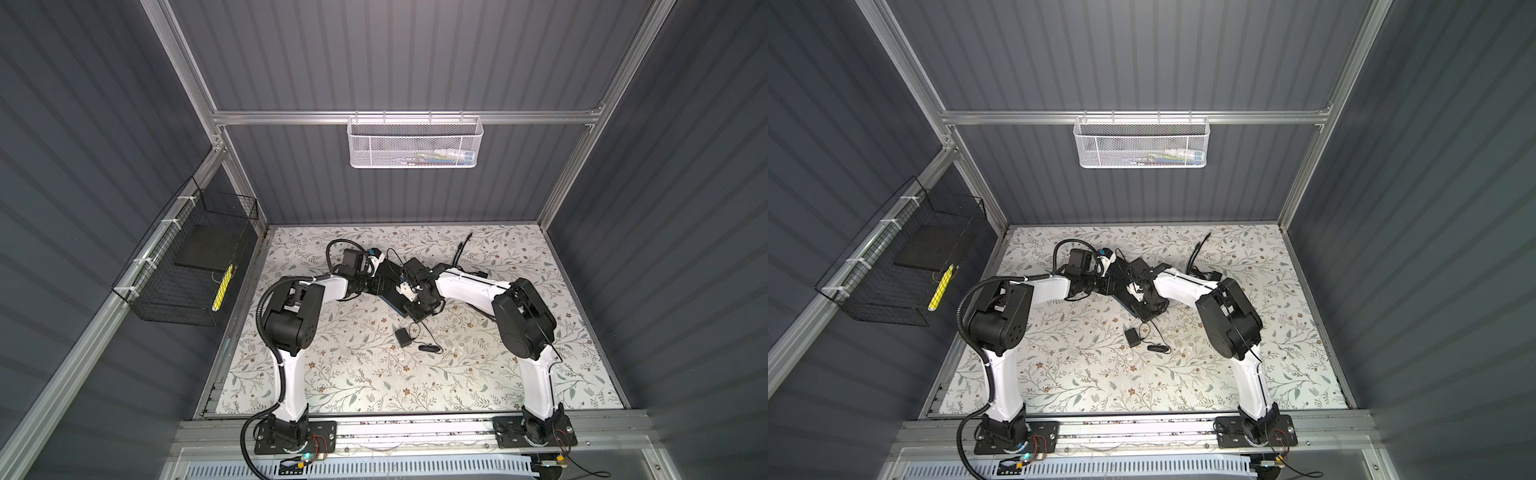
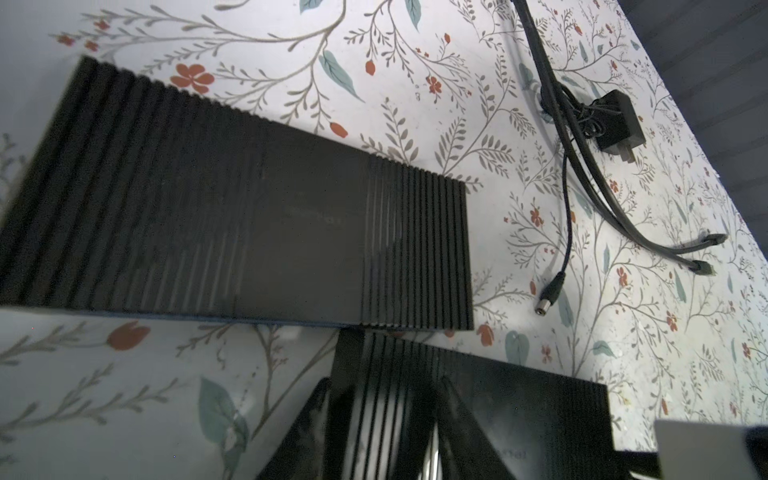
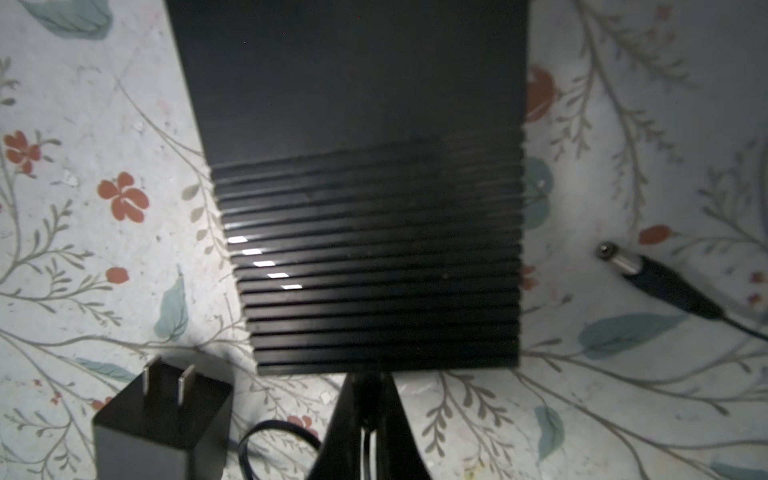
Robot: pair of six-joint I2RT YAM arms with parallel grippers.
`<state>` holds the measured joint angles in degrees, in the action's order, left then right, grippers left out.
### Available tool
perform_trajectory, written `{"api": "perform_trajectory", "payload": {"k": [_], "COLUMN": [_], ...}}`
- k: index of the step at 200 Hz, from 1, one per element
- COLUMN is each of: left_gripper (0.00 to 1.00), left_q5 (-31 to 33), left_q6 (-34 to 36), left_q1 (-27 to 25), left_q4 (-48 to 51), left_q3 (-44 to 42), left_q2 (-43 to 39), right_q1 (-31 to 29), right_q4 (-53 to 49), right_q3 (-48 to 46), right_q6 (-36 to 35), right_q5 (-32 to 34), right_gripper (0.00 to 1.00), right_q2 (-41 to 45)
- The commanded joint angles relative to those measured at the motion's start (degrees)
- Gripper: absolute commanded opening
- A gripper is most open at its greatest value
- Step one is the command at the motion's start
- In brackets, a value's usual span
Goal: Insert the plug into the switch port
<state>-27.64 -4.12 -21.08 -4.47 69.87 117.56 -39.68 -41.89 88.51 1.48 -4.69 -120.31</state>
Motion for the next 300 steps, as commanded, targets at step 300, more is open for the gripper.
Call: {"api": "perform_trajectory", "payload": {"k": [300], "left_gripper": [0.39], "left_q5": [-6.16], "left_q6": [0.94], "left_q1": [-8.45], "left_q4": [10.78], "left_q3": [-4.94], "left_q2": [0.19], "right_q1": [0.64], "right_q4": [16.66], "right_q3": [6.30], "right_q6": [1.76], "right_q5": [-0.14], "right_gripper": [0.00], "right_q2": [-1.57]}}
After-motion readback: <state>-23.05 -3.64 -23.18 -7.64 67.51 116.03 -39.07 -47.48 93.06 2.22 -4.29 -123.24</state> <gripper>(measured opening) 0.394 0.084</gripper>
